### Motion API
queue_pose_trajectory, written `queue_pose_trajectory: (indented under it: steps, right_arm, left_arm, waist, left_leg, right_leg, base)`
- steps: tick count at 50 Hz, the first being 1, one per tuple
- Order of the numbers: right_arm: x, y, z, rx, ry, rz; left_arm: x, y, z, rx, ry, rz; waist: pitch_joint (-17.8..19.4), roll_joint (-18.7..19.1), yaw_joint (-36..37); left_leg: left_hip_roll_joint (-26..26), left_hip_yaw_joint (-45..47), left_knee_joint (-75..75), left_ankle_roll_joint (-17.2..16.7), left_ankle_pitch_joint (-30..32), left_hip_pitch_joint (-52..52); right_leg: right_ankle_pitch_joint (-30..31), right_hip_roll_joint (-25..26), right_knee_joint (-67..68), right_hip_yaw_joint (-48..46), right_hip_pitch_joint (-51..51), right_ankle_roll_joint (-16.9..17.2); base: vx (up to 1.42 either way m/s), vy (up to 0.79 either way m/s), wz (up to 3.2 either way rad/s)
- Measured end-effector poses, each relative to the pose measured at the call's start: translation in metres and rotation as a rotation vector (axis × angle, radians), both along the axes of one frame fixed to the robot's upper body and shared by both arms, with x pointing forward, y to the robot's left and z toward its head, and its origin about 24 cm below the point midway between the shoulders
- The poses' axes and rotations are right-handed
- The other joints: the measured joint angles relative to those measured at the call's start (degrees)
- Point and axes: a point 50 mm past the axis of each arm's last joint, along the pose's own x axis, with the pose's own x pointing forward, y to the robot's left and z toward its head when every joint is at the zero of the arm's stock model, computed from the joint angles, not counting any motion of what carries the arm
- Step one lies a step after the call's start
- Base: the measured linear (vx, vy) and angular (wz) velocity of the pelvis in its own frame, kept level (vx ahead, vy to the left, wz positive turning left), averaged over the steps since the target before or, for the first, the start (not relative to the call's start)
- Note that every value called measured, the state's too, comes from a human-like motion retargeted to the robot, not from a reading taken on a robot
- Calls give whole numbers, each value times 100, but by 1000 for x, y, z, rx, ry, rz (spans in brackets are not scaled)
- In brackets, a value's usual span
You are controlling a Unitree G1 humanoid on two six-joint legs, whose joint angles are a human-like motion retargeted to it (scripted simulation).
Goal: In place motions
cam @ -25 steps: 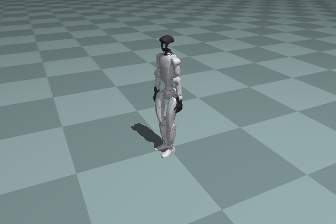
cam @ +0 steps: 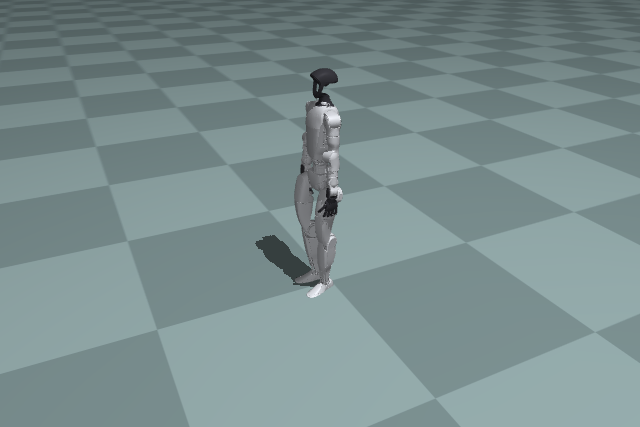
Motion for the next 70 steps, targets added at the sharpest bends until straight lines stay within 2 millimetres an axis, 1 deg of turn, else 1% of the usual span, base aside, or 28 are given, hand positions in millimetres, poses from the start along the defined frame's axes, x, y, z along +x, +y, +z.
queue_pose_trajectory:
  steps: [4, 7, 12, 17, 23, 28, 32, 36, 39, 42, 46, 51, 54, 55, 57, 59, 63, 67, 70]
  right_arm:
    - [19, 8, 0, 34, -65, 39]
    - [30, 12, 1, 50, -101, 62]
    - [36, 12, 1, 57, -122, 72]
    - [27, 5, 1, 39, -86, 67]
    - [8, -4, 1, 6, -8, 54]
    - [-3, -8, 1, -7, 34, 42]
    - [-3, -8, 1, -7, 32, 47]
    - [4, -8, 1, -2, 5, 59]
    - [13, -6, 1, 3, -27, 69]
    - [24, -3, 2, 13, -67, 74]
    - [38, 2, 3, 27, -117, 83]
    - [53, 9, 4, 53, -161, 133]
    - [59, 14, 5, 68, -185, 166]
    - [61, 16, 5, 72, -192, 177]
    - [63, 17, 6, 76, -200, 198]
    - [63, 17, 6, 74, -201, 216]
    - [57, 12, 5, 55, -180, 215]
    - [44, 3, 3, 26, -132, 152]
    - [32, -5, 3, 1, -83, 77]
  left_arm:
    - [-12, -2, 1, -17, 58, 20]
    - [-18, -3, 2, -26, 89, 22]
    - [-19, 0, 2, -28, 102, -8]
    - [-12, 0, 1, -24, 82, -21]
    - [-4, -3, 0, -34, 49, -18]
    - [-5, -3, 0, -34, 49, -21]
    - [-10, -2, 1, -29, 67, -14]
    - [-16, -2, 2, -26, 100, -17]
    - [-18, 1, 3, -21, 129, -55]
    - [-13, 5, 3, -11, 134, -125]
    - [-2, 8, 3, 1, 103, -192]
    - [5, 8, 2, -6, 68, -168]
    - [4, 10, 3, -5, 75, -148]
    - [4, 11, 3, -3, 80, -145]
    - [2, 14, 3, 5, 88, -146]
    - [-1, 17, 4, 13, 95, -151]
    - [-7, 21, 4, 28, 110, -153]
    - [-8, 25, 5, 39, 112, -137]
    - [-5, 26, 5, 43, 104, -125]
  waist:
    - [33, -20, -1]
    - [41, -38, -9]
    - [66, -120, 50]
    - [125, -217, 160]
    - [141, -286, 231]
    - [147, -323, 254]
    - [166, -343, 232]
    - [189, -325, 168]
    - [225, -290, 97]
    - [292, -260, 9]
    - [357, -197, -135]
    - [421, -128, -317]
    - [481, -99, -411]
    - [499, -90, -424]
    - [519, -73, -420]
    - [519, -54, -373]
    - [459, 37, -235]
    - [357, 138, -165]
    - [273, 147, -110]
  left_leg:
    - [9, 73, -13, 11, -35, 49]
    - [5, 88, -16, 19, -52, 63]
    - [-43, 72, -11, 34, -60, 78]
    - [-109, 38, -12, 54, -45, 112]
    - [-168, -18, -42, 76, -11, 147]
    - [-205, -45, -62, 104, 0, 184]
    - [-227, -41, -81, 134, -7, 224]
    - [-218, 11, -103, 164, -18, 246]
    - [-187, 82, -120, 184, -24, 238]
    - [-141, 196, -137, 189, -30, 217]
    - [-36, 472, -192, 149, -62, 171]
    - [120, 952, -265, 122, -116, 113]
    - [244, 1373, -295, 125, -172, 127]
    - [293, 1551, -306, 119, -197, 141]
    - [385, 1961, -333, 83, -267, 193]
    - [473, 2437, -361, 30, -347, 258]
    - [696, 3441, -385, -132, -507, 371]
    - [872, 4286, -382, -298, -622, 438]
    - [879, 4616, -379, -382, -696, 464]
  right_leg:
    - [34, 10, 20, 54, -4, 24]
    - [53, 5, 23, 60, -1, 50]
    - [74, -43, 16, 24, 33, 93]
    - [80, -110, 15, -47, 99, 136]
    - [76, -165, 19, -160, 165, 194]
    - [69, -196, 56, -202, 193, 245]
    - [54, -214, 133, -172, 180, 279]
    - [43, -204, 257, -75, 108, 309]
    - [45, -178, 377, 17, 6, 326]
    - [49, -146, 527, 129, -137, 329]
    - [74, -40, 709, 366, -407, 245]
    - [2, 172, 799, 810, -729, 71]
    - [-84, 209, 792, 820, -845, -33]
    - [-130, 208, 788, 756, -870, -99]
    - [-261, 97, 754, 290, -864, -231]
    - [-414, -54, 719, -268, -823, -287]
    - [-769, -371, 677, -1764, -625, -358]
    - [-1098, -631, 707, -3362, -332, -241]
    - [-1184, -752, 752, -4027, -248, -148]
  base:
    - [4, -3, -17]
    - [2, -1, -1]
    - [7, -4, 5]
    - [7, -4, 11]
    - [11, -5, 19]
    - [10, -3, 9]
    - [8, -1, -5]
    - [5, 1, -20]
    - [-1, 2, -32]
    - [-7, 3, -39]
    - [-14, 7, -55]
    - [-21, 7, -105]
    - [-26, 11, -138]
    - [-25, 13, -167]
    - [-24, 14, -187]
    - [-28, 20, -214]
    - [-28, 23, -225]
    - [-28, 22, -190]
    - [-29, 18, -159]
